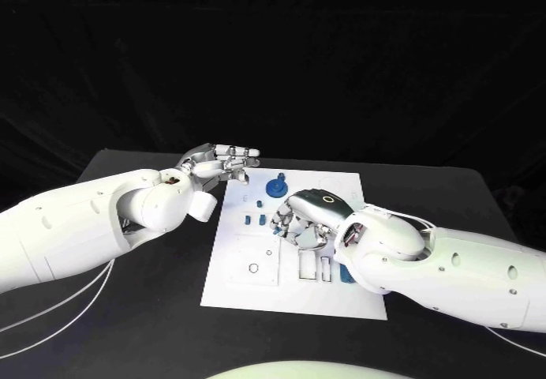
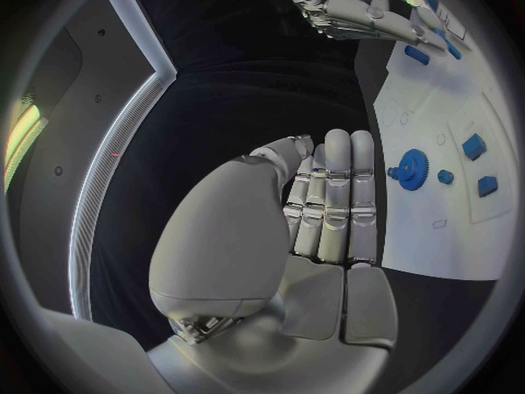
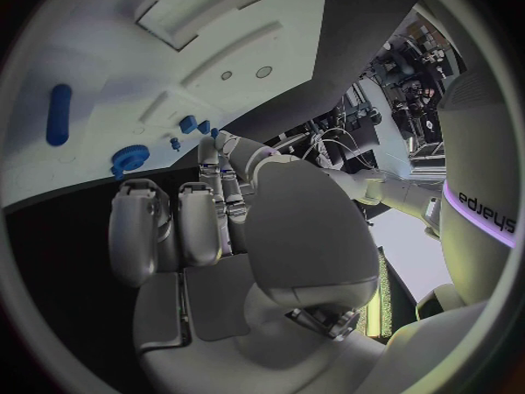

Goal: Assemble the parts on the task board

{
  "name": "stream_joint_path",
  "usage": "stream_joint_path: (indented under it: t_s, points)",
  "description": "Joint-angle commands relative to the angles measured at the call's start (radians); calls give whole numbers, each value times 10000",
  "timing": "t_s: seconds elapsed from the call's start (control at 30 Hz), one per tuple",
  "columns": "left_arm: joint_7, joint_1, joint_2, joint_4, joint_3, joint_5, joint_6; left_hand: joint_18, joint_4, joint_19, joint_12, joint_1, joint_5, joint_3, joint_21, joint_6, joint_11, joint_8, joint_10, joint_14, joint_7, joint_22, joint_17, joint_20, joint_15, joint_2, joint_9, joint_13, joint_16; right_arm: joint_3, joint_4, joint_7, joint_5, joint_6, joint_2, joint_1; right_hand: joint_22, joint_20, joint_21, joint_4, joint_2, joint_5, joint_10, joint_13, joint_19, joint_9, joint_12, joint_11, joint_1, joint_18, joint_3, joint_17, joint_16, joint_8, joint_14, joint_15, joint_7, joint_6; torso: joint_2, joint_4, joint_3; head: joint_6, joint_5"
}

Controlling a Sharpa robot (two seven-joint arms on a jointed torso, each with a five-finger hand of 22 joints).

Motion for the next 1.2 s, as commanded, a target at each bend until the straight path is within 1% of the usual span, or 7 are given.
stream_joint_path:
  t_s: [0.03, 0.23, 0.4, 0.6, 0.73, 0.9, 1.2]
  points:
    - [21, 13, 37, 48, 10, 29, 182, 151, -47, 11, 50, 2, -35, 5, -44, -63, 3, 43, -72, -76, 12, -13, -15, 40, -2, 71, -12, -15, -48, -16, -160, 240, 69, 265, 150, -123, 1597, 16, 22, -16, 32, 77, -10, -18, 34, 14, -55, -9, -120, -105, -48, -15, 43, -15, 433, -42, 10, 27, 9, 4, -5, -47, 113]
    - [22, 14, 57, 82, 10, 29, 180, 150, -43, 7, 57, -8, -35, -3, -47, -64, 4, 47, -73, -77, 13, -15, -19, 44, 1, 78, -13, -16, -49, -47, -451, 299, 92, 379, 421, -352, 1605, 17, 36, -18, 37, 95, -15, -21, 41, 15, -65, -6, -129, -108, -54, -14, 45, -22, 433, -40, 14, 20, 5, -7, -3, -108, 188]
    - [15, 15, 67, 98, 10, 29, 188, 150, -43, 7, 57, -8, -35, -3, -47, -64, 4, 47, -73, -77, 13, -15, -19, 44, 1, 78, -13, -16, -49, -62, -565, 313, 104, 487, 524, -431, 1605, 17, 34, -20, 40, 107, -16, -21, 40, 15, -69, -5, -134, -108, -59, -6, 52, -25, 434, -38, 15, 17, 10, -18, 1, -151, 252]
    - [-4, 17, 81, 109, 10, 29, 213, 150, -38, 4, 66, -21, -36, -12, -51, -63, 4, 54, -73, -77, 12, -16, -23, 48, 4, 87, -15, -15, -49, -78, -692, 306, 114, 760, 601, -465, 1608, 22, 32, -15, 40, 139, -27, -26, 39, 16, -91, 7, -176, -108, -94, -19, 46, -41, 431, -31, 23, -2, 4, -8, 4, -192, 229]
    - [-23, 17, 71, 116, 10, 29, 229, 150, -38, 4, 66, -21, -36, -12, -51, -63, 4, 54, -73, -77, 12, -16, -23, 48, 4, 87, -15, -15, -49, -82, -746, 308, 116, 805, 643, -478, 1607, 23, 28, -13, 41, 142, -29, -27, 37, 16, -95, 8, -184, -107, -100, -22, 45, -44, 430, -29, 24, -5, 7, -30, 5, -176, 210]
    - [-30, 18, 78, 118, 10, 29, 241, 150, -38, 4, 66, -21, -36, -12, -51, -63, 4, 54, -73, -77, 12, -16, -23, 48, 4, 87, -15, -15, -49, -87, -797, 312, 116, 832, 689, -501, 1610, 24, 34, -12, 42, 144, -29, -27, 40, 16, -97, 9, -187, -108, -103, -26, 43, -45, 429, -29, 24, -6, -1, -7, 3, -194, 201]
    - [-40, 18, 77, 126, 10, 29, 245, 150, -38, 4, 66, -21, -36, -12, -51, -63, 4, 54, -73, -77, 12, -16, -23, 48, 4, 87, -15, -15, -49, -93, -865, 278, 115, 810, 751, -606, 1610, 25, 31, -14, 46, 151, -29, -28, 38, 17, -100, 8, -191, -108, -108, -16, 51, -46, 431, -27, 23, -6, 8, -13, 7, -207, 185]
